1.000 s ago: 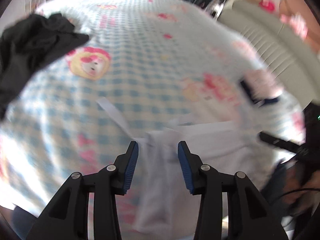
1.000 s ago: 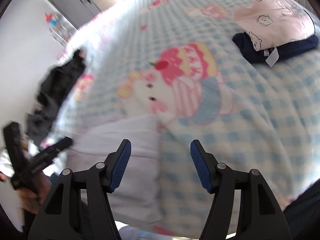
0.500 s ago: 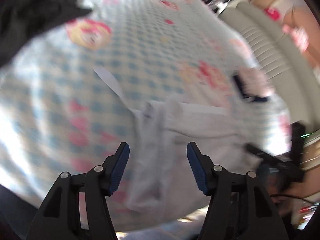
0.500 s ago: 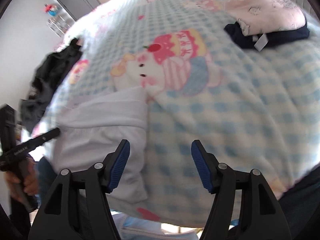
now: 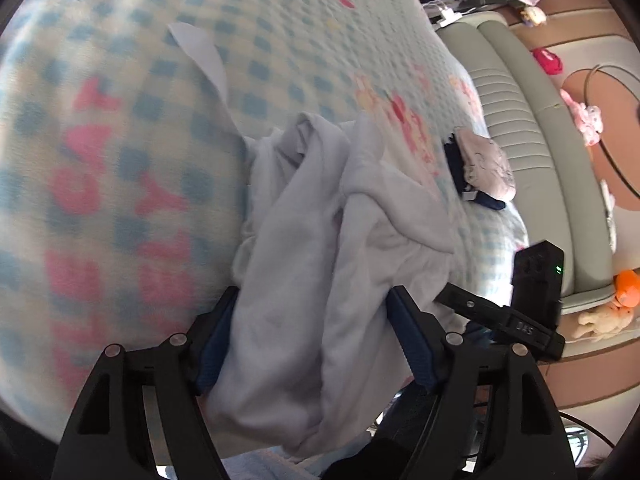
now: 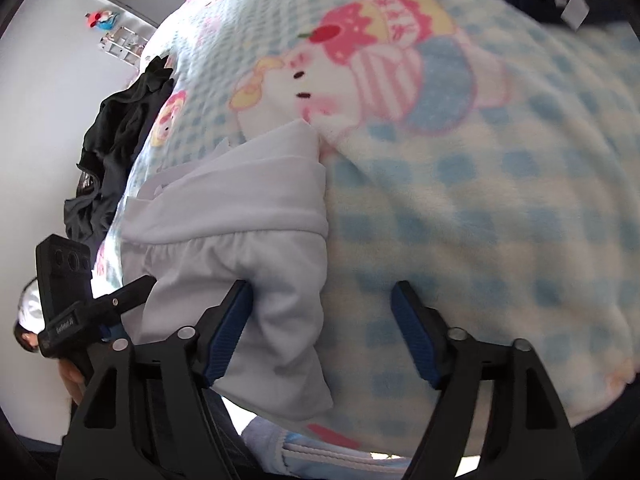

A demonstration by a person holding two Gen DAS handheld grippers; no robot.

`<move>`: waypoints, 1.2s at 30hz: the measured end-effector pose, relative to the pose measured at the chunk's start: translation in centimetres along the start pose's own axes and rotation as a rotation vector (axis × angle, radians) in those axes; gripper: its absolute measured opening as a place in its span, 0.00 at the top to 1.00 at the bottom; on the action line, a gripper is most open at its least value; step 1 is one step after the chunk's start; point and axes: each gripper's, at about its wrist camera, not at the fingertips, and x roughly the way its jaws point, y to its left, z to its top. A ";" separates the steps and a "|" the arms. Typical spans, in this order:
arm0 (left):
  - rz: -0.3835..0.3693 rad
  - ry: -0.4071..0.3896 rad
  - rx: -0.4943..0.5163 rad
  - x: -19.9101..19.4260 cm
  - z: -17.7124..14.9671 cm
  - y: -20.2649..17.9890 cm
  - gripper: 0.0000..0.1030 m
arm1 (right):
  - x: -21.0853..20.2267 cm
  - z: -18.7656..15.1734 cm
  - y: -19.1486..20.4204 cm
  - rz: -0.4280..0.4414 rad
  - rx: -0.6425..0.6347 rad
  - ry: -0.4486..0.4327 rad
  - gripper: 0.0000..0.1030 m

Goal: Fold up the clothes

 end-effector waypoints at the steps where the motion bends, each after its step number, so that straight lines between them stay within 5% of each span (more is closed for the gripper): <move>1: -0.005 0.004 0.000 0.2 0.0 -0.1 0.28 | 0.4 0.3 0.4 -0.007 -0.022 0.008 0.22; 3: -0.021 0.008 0.015 0.5 -0.1 -0.8 0.31 | 1.1 0.8 1.6 -0.028 -0.084 0.026 0.21; 6: -0.001 0.014 0.037 1.3 -0.1 -1.5 0.39 | 0.7 1.2 3.1 0.005 -0.140 0.017 0.41; 12: 0.082 0.001 0.076 1.9 -0.3 -2.6 0.56 | 2.3 1.6 2.8 0.021 -0.100 0.029 0.38; 15: 0.161 0.000 0.142 1.7 -0.5 -3.7 0.48 | 2.3 1.6 3.7 0.032 -0.144 0.037 0.52; 18: 0.114 0.012 0.091 1.6 0.2 -2.1 0.39 | 2.6 2.0 3.3 0.031 -0.140 0.046 0.48; 22: 0.065 0.018 0.048 1.5 0.2 -0.9 0.43 | 3.1 2.1 2.1 0.058 -0.087 0.043 0.44; 24: 0.086 0.014 0.083 1.3 0.0 -2.1 0.60 | 2.8 1.8 3.0 0.031 -0.129 0.021 0.52; 28: 0.088 -0.009 0.117 0.6 0.0 -3.9 0.70 | 1.0 1.4 3.6 0.037 -0.138 -0.032 0.76; 32: 0.057 -0.049 0.158 -0.2 0.7 -6.7 0.72 | -2.5 1.2 4.8 0.080 -0.168 -0.107 0.79; 36: 0.017 -0.064 0.240 0.3 1.7 -11.1 0.72 | -6.7 1.4 5.6 0.004 -0.229 -0.208 0.79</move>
